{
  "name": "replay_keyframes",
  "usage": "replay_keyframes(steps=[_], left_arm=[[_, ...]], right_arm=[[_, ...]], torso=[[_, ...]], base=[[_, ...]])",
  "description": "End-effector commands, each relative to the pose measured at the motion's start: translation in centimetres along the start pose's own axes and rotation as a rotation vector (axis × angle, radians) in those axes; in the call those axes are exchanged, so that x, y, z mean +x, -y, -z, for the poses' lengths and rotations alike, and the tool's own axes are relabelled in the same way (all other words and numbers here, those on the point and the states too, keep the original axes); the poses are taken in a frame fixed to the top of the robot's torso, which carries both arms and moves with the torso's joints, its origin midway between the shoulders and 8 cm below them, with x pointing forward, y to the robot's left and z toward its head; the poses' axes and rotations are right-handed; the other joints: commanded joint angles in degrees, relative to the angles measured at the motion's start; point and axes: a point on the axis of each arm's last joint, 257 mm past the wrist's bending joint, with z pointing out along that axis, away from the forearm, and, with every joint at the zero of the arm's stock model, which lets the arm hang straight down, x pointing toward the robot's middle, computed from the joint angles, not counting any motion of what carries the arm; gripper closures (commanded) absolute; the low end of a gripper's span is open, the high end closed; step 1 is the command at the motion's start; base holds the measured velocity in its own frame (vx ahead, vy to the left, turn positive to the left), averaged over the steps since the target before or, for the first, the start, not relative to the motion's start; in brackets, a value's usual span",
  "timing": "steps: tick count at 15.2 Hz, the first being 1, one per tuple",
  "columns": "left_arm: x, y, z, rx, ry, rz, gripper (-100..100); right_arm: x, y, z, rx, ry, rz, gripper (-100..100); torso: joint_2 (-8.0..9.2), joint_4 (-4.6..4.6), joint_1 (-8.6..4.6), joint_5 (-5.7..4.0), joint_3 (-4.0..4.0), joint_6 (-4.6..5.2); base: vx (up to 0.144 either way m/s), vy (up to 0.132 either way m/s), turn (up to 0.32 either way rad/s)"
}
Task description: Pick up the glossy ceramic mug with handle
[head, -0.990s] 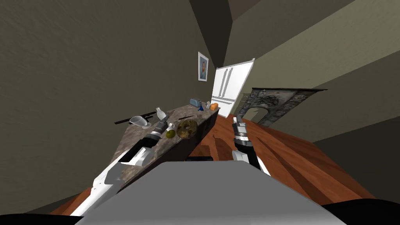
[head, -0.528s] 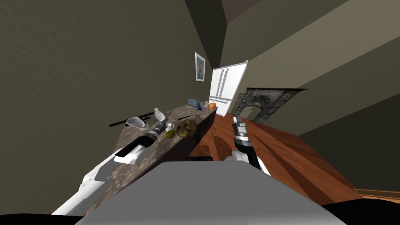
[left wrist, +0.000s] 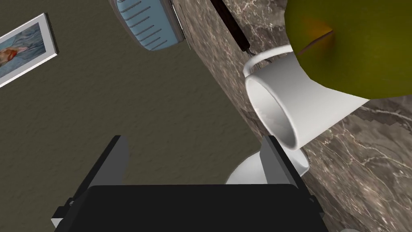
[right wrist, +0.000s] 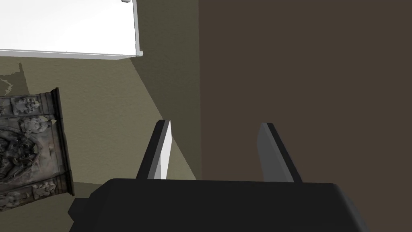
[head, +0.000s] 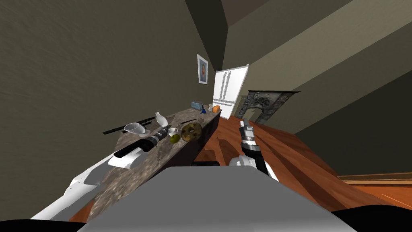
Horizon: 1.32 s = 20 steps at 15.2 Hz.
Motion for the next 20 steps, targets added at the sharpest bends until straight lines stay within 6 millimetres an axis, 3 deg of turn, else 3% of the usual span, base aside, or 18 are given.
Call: replay_keyframes(steps=[1, 4, 9, 12, 14, 20], left_arm=[[-0.2, -0.8, 0.0, -0.035, -0.009, -0.007, -100], [-1.7, -4.0, 0.3, -0.157, -0.036, -0.024, -100], [-2.3, -6.1, 0.8, -0.253, -0.065, -0.036, -100], [-3.6, -8.9, 1.8, -0.368, -0.091, -0.050, -100], [-3.5, -9.3, 2.0, -0.394, -0.103, -0.049, -100], [-5.3, -12.9, 4.4, -0.581, -0.155, -0.060, -100]], right_arm=[[0.0, 0.0, 0.0, 0.000, 0.000, 0.000, 0], [0.0, 0.0, 0.0, 0.000, 0.000, 0.000, 0], [0.0, 0.0, 0.0, 0.000, 0.000, 0.000, 0], [0.0, 0.0, 0.0, 0.000, 0.000, 0.000, 0], [0.0, 0.0, 0.0, 0.000, 0.000, 0.000, 0], [0.0, 0.0, 0.0, 0.000, 0.000, 0.000, 0]], torso=[[0.00, 0.00, 0.00, 0.00, 0.00, 0.00], [-0.04, -0.01, -0.03, 0.00, -0.02, 0.02], [-0.08, -0.02, -0.05, -0.01, -0.04, 0.01], [-0.09, -0.02, -0.07, -0.02, -0.05, 0.01], [-0.11, -0.02, -0.07, -0.02, -0.06, 0.02], [-0.14, -0.03, -0.09, -0.02, -0.08, -0.01]], base=[[-0.025, 0.028, -0.052], [-0.022, 0.025, -0.151], [-0.015, 0.022, -0.114], [-0.011, 0.015, -0.154], [-0.009, 0.016, -0.107], [-0.004, 0.012, -0.135]])
